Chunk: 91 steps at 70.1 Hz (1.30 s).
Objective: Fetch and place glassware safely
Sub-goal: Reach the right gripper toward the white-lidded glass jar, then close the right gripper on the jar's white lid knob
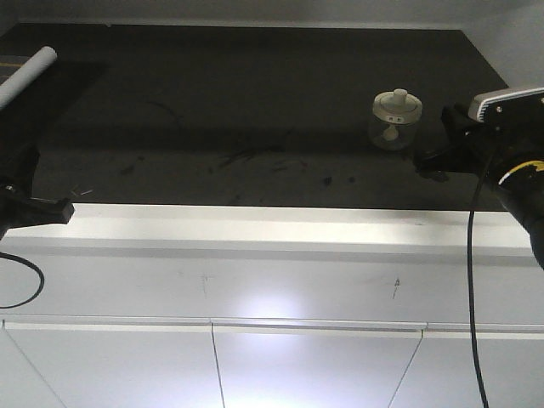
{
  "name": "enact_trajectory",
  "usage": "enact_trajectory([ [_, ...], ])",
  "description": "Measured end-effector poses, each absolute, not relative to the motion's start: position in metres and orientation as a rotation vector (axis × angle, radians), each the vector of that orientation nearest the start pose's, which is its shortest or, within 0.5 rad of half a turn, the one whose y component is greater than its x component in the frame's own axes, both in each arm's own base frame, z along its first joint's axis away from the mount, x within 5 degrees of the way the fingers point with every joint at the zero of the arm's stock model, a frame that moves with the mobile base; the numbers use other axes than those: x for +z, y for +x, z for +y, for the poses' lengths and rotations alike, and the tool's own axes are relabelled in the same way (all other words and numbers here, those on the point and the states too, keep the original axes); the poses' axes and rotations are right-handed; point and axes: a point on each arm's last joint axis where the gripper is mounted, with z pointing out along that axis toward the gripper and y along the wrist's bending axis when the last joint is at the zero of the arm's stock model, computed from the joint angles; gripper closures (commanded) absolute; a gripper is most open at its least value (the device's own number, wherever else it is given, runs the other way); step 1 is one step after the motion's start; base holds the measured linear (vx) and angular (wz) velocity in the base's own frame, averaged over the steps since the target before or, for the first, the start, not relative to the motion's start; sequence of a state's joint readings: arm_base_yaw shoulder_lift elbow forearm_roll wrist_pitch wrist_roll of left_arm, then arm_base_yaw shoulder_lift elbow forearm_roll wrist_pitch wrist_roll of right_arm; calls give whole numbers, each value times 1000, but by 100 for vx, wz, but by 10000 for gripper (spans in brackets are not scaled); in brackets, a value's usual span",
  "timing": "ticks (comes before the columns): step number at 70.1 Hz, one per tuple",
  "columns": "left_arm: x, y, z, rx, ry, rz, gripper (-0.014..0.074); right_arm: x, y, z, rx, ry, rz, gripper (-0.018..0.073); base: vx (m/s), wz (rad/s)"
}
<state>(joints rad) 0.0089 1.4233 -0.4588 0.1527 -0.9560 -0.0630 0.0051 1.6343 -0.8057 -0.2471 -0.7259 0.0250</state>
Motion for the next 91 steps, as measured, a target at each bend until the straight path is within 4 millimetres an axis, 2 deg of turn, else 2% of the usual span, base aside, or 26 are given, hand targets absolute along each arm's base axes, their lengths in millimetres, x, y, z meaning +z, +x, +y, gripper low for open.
enact_trajectory([
  [15,236,264,-9,-66,112,1493,603,253,380,17,4,-270,1570,69,0,0],
  [22,236,264,-9,-66,112,1493,603,253,396,17,14,-253,1572,15,0,0],
  [58,236,264,-9,-67,112,1490,603,241,478,16,38,-212,1626,14,0,0],
  [72,236,264,-9,-66,111,1490,603,233,496,19,77,-225,1641,14,0,0],
  [91,236,264,-9,-66,111,1490,603,215,505,20,81,-247,1681,14,0,0],
])
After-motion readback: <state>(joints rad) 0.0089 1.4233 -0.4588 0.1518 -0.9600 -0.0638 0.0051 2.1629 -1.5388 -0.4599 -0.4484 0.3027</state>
